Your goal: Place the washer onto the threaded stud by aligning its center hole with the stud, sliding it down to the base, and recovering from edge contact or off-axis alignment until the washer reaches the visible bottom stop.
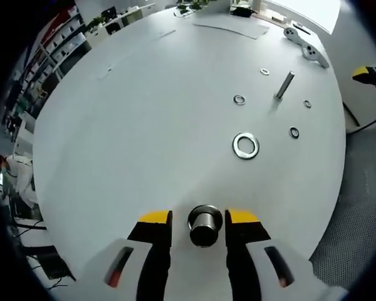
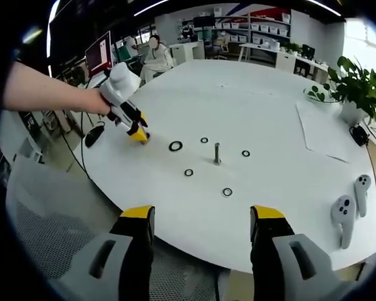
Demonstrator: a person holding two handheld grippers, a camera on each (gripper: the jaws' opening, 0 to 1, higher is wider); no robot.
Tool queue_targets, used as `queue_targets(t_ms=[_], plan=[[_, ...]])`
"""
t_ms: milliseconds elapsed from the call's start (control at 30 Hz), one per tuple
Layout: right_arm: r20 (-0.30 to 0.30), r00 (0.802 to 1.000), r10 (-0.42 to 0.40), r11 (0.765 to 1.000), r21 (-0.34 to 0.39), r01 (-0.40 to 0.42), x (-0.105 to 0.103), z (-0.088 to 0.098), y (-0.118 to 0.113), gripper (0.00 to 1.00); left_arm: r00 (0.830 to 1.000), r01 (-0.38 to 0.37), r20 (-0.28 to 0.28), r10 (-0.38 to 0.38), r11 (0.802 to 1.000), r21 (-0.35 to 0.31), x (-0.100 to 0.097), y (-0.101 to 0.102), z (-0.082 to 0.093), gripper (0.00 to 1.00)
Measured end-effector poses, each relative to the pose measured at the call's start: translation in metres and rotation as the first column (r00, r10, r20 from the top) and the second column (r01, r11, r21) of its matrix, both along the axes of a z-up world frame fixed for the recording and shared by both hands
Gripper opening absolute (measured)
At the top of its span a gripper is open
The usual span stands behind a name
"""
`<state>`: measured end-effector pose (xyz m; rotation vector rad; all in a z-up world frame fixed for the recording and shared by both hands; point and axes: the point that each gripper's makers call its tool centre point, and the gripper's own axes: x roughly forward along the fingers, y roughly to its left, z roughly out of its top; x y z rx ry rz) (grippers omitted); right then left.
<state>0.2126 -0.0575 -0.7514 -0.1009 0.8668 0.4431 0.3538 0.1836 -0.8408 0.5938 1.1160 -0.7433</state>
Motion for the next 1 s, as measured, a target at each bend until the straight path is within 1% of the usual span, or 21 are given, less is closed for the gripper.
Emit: queue_targets(t_ms=[133, 300, 500, 633, 700, 800, 1000], plan=[[0.0, 1.0, 0.011, 1.0, 0.005, -0.011, -0.001, 0.0, 0.003, 0.64, 0.999, -0.03, 0.022, 0.03, 0.999, -0.026, -0.002, 0.001, 0.012, 0.33], [0.004, 0.999, 0.034, 0.999, 0.001, -0.034, -0.001, 0.001, 0.007, 0.64, 0.995, -0.074, 0.055, 0.079, 0.994, -0.084, 0.001, -0.001, 0.028, 0.34], [0.003, 0.998, 0.06, 0.998, -0.002, -0.06, -0.003, 0.0, 0.012, 0.64, 0.992, -0.052, 0.103, 0.066, 0.991, -0.127, 0.001, -0.016, 0.051, 0.35], [0.007, 0.998, 0.065, 0.998, -0.002, -0.065, -0.002, 0.001, 0.014, 0.64, 0.991, -0.032, 0.123, 0.048, 0.991, -0.133, 0.003, -0.024, 0.063, 0.35], [0.005, 0.997, 0.072, 0.997, -0.025, -0.072, -0.003, 0.0, 0.012, 0.64, 0.991, -0.028, 0.127, 0.046, 0.99, -0.138, 0.002, -0.028, 0.068, 0.35], [0.006, 0.998, 0.066, 0.998, -0.009, -0.066, -0.003, 0.001, 0.013, 0.64, 0.991, -0.025, 0.126, 0.043, 0.99, -0.139, 0.003, -0.032, 0.072, 0.35], [0.01, 0.998, 0.068, 0.998, -0.004, -0.068, -0.002, 0.002, 0.013, 0.64, 0.991, -0.022, 0.126, 0.039, 0.99, -0.136, 0.006, -0.039, 0.076, 0.35]])
